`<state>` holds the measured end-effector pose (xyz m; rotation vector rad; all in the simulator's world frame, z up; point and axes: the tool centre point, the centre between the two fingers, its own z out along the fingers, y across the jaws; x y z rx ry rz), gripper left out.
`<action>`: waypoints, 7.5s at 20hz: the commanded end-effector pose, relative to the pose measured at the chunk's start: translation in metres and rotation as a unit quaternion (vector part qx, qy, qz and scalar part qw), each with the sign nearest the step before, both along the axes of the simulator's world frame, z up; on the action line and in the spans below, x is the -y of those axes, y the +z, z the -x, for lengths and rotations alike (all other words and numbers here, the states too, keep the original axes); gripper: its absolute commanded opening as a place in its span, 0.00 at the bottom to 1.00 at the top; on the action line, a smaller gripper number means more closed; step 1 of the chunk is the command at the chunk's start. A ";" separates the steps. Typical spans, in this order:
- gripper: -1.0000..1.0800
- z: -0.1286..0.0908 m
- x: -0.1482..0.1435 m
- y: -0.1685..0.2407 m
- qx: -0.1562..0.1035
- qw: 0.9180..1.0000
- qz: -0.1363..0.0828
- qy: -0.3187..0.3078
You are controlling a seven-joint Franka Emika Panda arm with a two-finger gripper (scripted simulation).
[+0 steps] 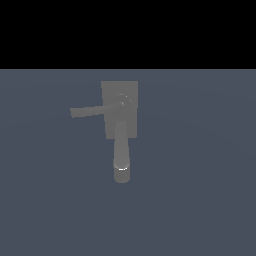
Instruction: Turn on the faucet by rotating a designated handle.
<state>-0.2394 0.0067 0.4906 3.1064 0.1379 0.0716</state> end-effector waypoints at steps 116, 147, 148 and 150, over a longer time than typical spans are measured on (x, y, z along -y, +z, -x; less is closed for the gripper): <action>0.00 -0.230 -0.205 -0.340 0.098 0.009 0.750 0.654; 0.00 -0.230 -0.148 -0.351 0.035 0.017 0.722 0.691; 0.00 -0.230 -0.148 -0.347 0.035 0.017 0.722 0.691; 0.00 -0.230 -0.149 -0.339 0.035 0.017 0.722 0.691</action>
